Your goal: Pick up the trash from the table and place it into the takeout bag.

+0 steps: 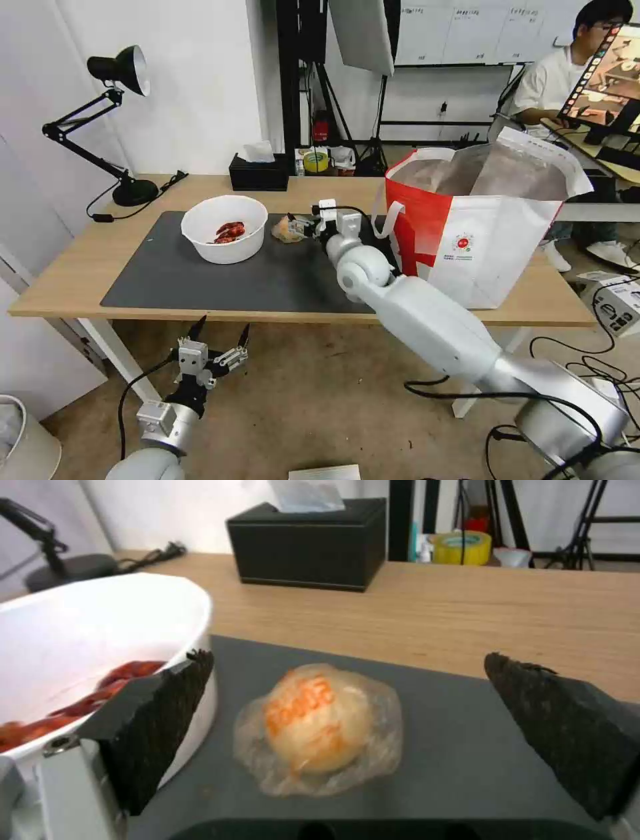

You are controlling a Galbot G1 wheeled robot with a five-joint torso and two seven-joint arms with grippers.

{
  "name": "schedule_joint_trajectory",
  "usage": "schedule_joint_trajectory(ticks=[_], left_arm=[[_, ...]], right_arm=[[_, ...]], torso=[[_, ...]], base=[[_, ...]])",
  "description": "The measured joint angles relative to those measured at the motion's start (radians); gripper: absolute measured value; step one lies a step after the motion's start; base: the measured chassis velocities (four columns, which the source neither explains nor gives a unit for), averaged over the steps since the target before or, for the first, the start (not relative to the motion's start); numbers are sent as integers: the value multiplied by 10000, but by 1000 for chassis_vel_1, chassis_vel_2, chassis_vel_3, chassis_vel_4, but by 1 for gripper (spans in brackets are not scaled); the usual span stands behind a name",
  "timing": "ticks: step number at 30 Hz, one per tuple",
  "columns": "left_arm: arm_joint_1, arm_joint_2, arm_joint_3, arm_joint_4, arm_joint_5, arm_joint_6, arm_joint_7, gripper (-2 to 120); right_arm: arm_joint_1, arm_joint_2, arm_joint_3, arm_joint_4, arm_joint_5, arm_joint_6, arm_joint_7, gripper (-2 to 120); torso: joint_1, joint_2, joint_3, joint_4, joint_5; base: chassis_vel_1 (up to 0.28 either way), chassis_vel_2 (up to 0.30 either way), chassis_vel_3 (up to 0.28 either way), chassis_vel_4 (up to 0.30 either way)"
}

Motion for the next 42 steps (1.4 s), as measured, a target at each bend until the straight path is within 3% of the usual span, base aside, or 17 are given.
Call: schedule_joint_trajectory(ticks=[15,29,42], left_arm=[[-51,-3,21,57,4,-34,2,100],[-81,-120,15,80,4,-128,3,100],[-61,-173,12,-18,-6,-146,5,100]], right_arm=[[1103,1168,141,-2420,228,-767,-946,100],[1690,2282,513,-4901,-1292,-1192,-2673,100],[2038,2645,618,-5888,-2123,-1476,-3828,100]], torso=[[-1,0,-1,-1,1],[-1,0,-1,-1,1],[-1,0,-1,-1,1]], base=[[0,0,0,0],[0,0,0,0],[0,0,0,0]])
